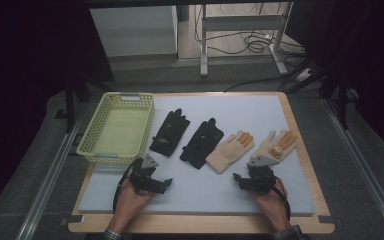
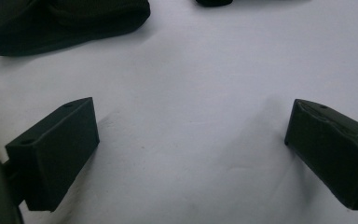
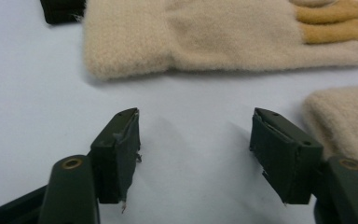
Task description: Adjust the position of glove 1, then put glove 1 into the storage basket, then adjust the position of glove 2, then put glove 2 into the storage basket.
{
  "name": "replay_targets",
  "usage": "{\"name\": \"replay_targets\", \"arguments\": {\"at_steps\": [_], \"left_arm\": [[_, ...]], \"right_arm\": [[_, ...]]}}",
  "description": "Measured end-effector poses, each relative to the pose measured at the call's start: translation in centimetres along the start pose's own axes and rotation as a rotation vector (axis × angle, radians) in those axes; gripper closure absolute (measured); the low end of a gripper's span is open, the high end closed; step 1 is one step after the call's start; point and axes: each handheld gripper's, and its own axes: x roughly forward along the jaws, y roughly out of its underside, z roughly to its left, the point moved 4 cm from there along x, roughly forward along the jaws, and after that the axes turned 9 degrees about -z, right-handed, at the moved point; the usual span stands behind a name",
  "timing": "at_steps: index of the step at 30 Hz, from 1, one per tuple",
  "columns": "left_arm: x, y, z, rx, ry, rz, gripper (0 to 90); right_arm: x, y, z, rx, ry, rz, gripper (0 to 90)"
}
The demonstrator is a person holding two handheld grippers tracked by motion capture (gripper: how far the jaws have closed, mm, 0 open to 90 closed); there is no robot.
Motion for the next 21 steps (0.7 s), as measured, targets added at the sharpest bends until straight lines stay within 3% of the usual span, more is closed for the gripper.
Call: {"name": "replay_targets", "arguments": {"at_steps": [10,21], "left_arm": [[0.0,0.02,-0.02,-0.001,-0.001,-0.001,2.8],[-0.01,0.02,-0.01,-0.002,0.0,-0.001,2.8]], "right_arm": [[0.06,0.02,-0.17,0.015,0.014,0.007,24.8],[-0.11,-0.26,0.33,0.016,-0.011,0.009,35.0]]}}
